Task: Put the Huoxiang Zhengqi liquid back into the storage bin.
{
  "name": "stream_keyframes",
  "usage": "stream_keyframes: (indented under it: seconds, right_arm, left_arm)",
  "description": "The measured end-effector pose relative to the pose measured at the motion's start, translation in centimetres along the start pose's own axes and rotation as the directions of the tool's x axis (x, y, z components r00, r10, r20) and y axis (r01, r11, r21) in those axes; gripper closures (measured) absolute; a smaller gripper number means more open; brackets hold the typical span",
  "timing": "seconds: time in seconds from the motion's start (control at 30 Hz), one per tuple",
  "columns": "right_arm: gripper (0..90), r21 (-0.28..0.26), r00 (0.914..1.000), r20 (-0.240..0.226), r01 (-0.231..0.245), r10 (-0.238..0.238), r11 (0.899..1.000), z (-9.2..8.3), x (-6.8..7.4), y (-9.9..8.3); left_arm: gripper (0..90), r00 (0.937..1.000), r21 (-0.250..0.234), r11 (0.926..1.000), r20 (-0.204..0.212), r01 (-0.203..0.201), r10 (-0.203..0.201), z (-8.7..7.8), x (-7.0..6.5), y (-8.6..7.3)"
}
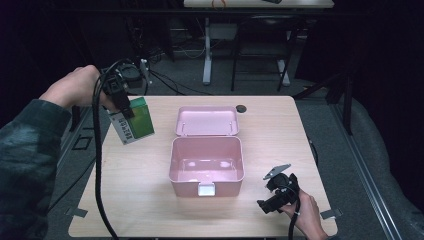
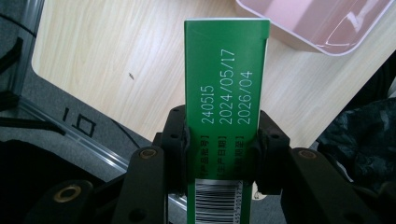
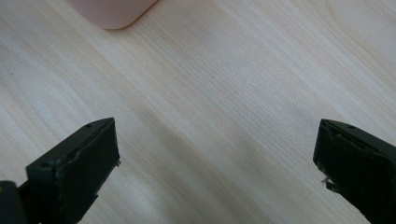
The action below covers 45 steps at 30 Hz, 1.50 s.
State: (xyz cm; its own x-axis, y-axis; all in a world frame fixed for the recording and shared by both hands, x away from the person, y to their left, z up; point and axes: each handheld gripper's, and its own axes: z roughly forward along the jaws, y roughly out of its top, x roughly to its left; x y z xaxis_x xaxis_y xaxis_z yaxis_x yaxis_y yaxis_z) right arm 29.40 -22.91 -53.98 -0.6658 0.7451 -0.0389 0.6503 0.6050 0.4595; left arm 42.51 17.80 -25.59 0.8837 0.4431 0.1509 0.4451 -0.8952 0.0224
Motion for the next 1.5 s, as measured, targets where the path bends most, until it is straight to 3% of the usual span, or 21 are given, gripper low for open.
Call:
stream_keyframes:
  seconds: [0.63, 1.5]
  right_arm:
    - [0.0, 0.004, 1.0, -0.003, 0.003, -0.003, 1.0, 0.0, 0.0, 0.0]
    - [0.0, 0.016, 1.0, -0.006, 0.008, -0.008, 1.0, 0.1, 0.1, 0.0]
  left_arm:
    - [63.6, 0.9964, -0.015, 0.9963, -0.01, -0.084, 0.084, -0.9, -2.1, 3.2]
    - [63.6, 0.9762, -0.044, 0.9755, 0.013, -0.216, 0.216, -0.1, -5.3, 8.8]
